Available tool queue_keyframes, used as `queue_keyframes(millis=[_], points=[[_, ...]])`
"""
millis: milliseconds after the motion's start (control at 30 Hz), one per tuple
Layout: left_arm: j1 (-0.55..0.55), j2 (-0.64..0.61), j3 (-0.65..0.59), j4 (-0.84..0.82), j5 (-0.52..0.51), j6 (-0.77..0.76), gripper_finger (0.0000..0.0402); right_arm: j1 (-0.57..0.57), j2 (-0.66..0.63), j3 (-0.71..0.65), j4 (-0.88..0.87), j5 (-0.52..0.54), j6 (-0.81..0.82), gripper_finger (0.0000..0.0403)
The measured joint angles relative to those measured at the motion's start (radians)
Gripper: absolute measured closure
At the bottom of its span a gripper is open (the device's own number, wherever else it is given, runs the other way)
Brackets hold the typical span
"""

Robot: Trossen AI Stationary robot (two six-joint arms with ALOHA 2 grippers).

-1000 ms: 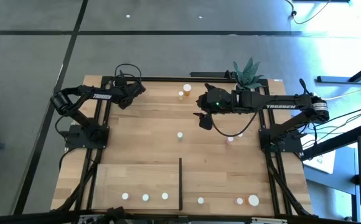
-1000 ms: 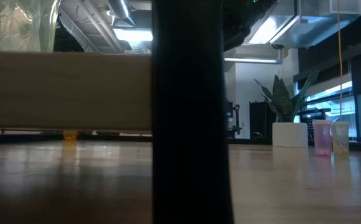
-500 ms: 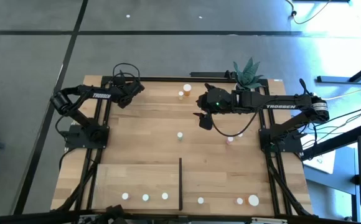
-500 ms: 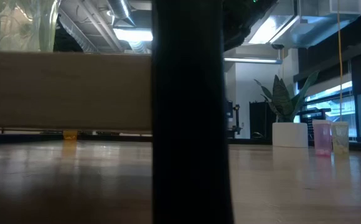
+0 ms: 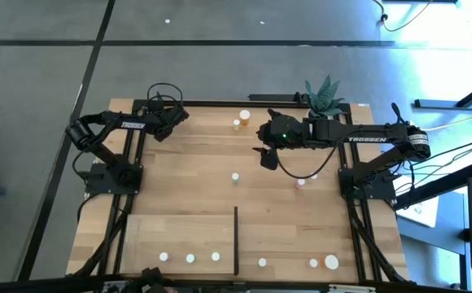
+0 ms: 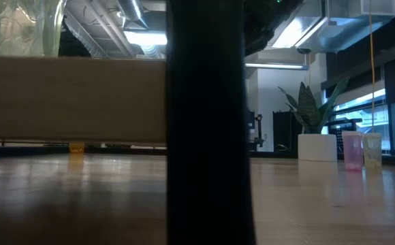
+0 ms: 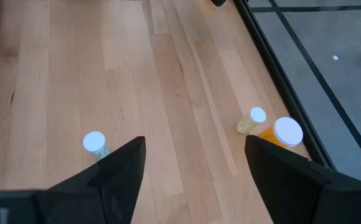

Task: Pick and place medicine bottles onto shelf by color
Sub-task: Put the top left orange pill bottle on the shelf

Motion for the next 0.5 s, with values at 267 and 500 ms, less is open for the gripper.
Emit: queue_keyframes(millis=[267,500], points=[[0.053,0.026,0.0,0.018,0.03,-0.052,0.0064,0.0,0.0,0.0,0.0,0.0,0.001,0.0125],[0.052,0.026,0.0,0.08,0.006,-0.062,0.0071,0.0,0.0,0.0,0.0,0.0,0.0,0.0125]])
